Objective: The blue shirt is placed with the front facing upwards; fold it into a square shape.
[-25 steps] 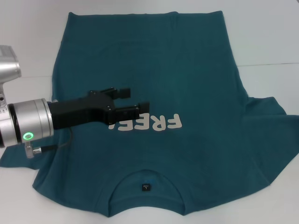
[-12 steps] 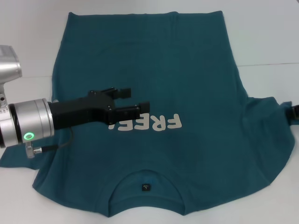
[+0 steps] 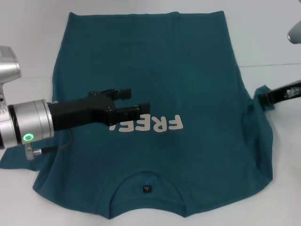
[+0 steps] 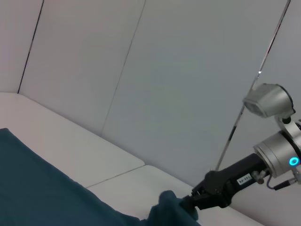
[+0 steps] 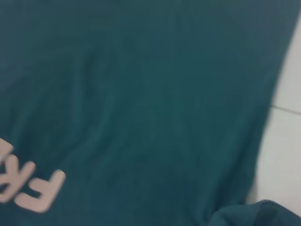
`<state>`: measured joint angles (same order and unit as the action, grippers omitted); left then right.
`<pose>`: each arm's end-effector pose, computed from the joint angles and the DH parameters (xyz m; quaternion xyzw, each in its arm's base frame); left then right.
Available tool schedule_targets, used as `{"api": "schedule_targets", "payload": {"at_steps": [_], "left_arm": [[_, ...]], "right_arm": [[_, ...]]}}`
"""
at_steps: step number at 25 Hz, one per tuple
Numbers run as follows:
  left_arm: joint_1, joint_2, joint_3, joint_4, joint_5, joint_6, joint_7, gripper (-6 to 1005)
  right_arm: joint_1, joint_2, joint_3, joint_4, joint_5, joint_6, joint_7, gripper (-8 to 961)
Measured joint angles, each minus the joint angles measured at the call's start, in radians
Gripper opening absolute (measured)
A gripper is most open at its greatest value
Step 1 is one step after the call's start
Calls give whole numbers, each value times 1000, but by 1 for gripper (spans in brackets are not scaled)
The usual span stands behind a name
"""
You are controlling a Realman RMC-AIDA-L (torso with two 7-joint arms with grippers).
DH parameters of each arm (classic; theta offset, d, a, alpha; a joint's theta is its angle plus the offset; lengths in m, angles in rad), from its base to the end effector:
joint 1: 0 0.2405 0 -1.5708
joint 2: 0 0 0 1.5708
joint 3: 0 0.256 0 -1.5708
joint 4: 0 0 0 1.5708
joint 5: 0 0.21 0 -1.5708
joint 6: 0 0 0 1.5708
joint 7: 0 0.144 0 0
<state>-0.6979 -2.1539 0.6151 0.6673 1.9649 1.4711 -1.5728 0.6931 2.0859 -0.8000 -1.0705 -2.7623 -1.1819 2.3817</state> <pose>-0.1941 0.3758 -0.0148 -0.9078 -0.2553 -0.3092 0.1233 0.2601 0.4219 0.0723 -0.8248 0.4259 -0.0500 0.3686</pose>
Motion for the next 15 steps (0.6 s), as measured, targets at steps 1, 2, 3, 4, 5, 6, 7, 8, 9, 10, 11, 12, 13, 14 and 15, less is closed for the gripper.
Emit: {"api": "schedule_targets", "payload": {"at_steps": [1, 2, 3, 4, 5, 6, 7, 8, 9, 10, 11, 12, 13, 14, 15], "left_arm": [[0, 0, 0, 0, 0, 0, 0, 886], [0, 0, 0, 0, 0, 0, -1, 886], [0, 0, 0, 0, 0, 0, -1, 885], [0, 0, 0, 0, 0, 0, -1, 885], [1, 0, 0, 0, 0, 0, -1, 885], [1, 0, 0, 0, 0, 0, -1, 885], [2, 1, 0, 0, 0, 0, -1, 885], [2, 1, 0, 0, 0, 0, -1, 885], [2, 2, 0, 0, 0, 0, -1, 885], [3, 2, 0, 0, 0, 0, -1, 886], [3, 2, 0, 0, 0, 0, -1, 886], [3, 2, 0, 0, 0, 0, -1, 886], [3, 2, -1, 0, 0, -1, -1, 886], [3, 2, -1, 0, 0, -1, -1, 886], [3, 2, -2, 0, 0, -1, -1, 886]], "right_arm": [[5, 0, -10, 3, 9, 4, 0, 38], [9, 0, -24, 8, 20, 10, 2, 38], [12, 0, -38, 13, 30, 14, 3, 38], [15, 0, -50, 19, 39, 17, 3, 38], [19, 1, -78, 31, 59, 23, 4, 38], [19, 1, -78, 31, 59, 23, 4, 38], [21, 2, -89, 36, 68, 26, 4, 38], [22, 2, -97, 41, 74, 27, 5, 38], [24, 3, -108, 48, 83, 28, 5, 38], [26, 3, -119, 54, 88, 29, 5, 38], [28, 3, -128, 57, 91, 30, 5, 38], [28, 4, -138, 59, 93, 31, 5, 38], [29, 4, -150, 62, 96, 33, 5, 38], [29, 5, -162, 65, 101, 36, 5, 38], [29, 5, -173, 68, 106, 40, 5, 38]]}}
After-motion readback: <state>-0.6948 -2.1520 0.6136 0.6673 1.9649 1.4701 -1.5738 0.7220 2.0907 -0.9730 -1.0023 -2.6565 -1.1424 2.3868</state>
